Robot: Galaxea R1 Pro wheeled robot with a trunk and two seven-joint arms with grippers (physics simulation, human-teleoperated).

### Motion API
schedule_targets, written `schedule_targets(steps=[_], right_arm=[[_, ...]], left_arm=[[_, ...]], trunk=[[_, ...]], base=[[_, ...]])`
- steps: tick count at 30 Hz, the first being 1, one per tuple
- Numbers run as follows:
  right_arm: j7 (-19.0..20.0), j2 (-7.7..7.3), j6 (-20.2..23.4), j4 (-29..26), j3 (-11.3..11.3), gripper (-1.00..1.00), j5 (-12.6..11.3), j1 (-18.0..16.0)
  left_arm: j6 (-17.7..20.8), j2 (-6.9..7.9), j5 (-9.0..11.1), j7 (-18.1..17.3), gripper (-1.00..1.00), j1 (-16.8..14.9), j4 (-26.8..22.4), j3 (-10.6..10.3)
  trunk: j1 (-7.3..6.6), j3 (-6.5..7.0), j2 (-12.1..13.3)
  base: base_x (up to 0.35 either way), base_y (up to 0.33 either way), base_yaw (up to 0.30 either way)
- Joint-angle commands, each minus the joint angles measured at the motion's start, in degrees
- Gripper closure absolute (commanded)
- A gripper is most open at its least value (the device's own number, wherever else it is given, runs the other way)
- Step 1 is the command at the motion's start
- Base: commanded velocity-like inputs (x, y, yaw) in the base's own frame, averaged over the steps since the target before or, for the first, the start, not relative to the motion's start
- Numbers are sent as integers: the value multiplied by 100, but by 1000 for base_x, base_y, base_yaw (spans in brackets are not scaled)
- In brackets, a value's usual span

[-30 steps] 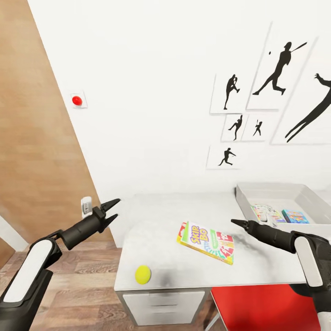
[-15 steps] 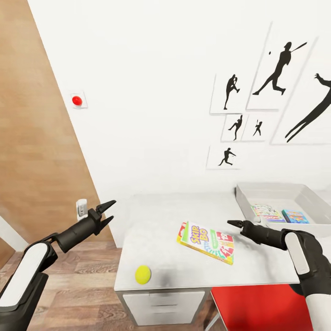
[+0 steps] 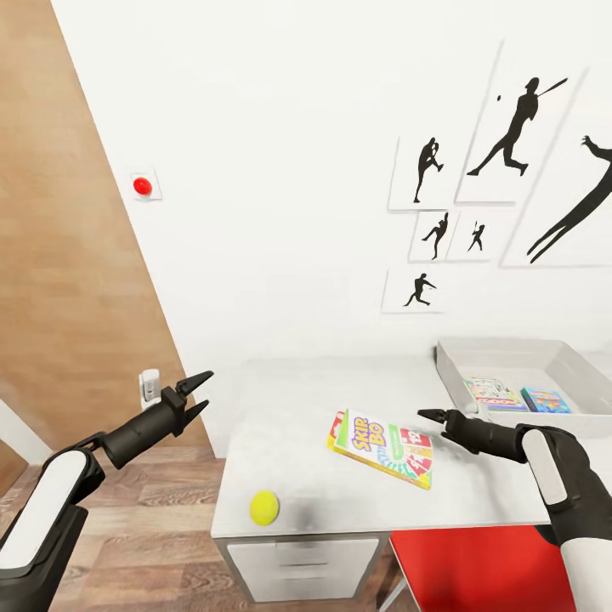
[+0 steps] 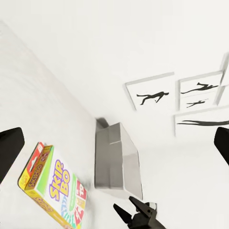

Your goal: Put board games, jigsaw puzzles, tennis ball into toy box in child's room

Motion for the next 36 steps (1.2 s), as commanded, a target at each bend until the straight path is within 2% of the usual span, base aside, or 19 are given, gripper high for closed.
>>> schedule_targets(steps=[1, 17, 36], right_arm=[[59, 2, 23, 12, -13, -100, 53, -9], [57, -34, 23, 222, -41, -100, 42, -28], [57, -70, 23, 204, -61, -100, 13, -35]], left_arm=[[29, 0, 33, 20, -100, 1, -1, 10], [39, 8, 33, 8, -100, 21, -3, 140], [35, 18, 27, 10, -100, 23, -3, 157]], trunk=[[3, -12, -12], [3, -12, -12], [3, -12, -12]], base=[[0, 0, 0], [40, 86, -14], [17, 35, -137]])
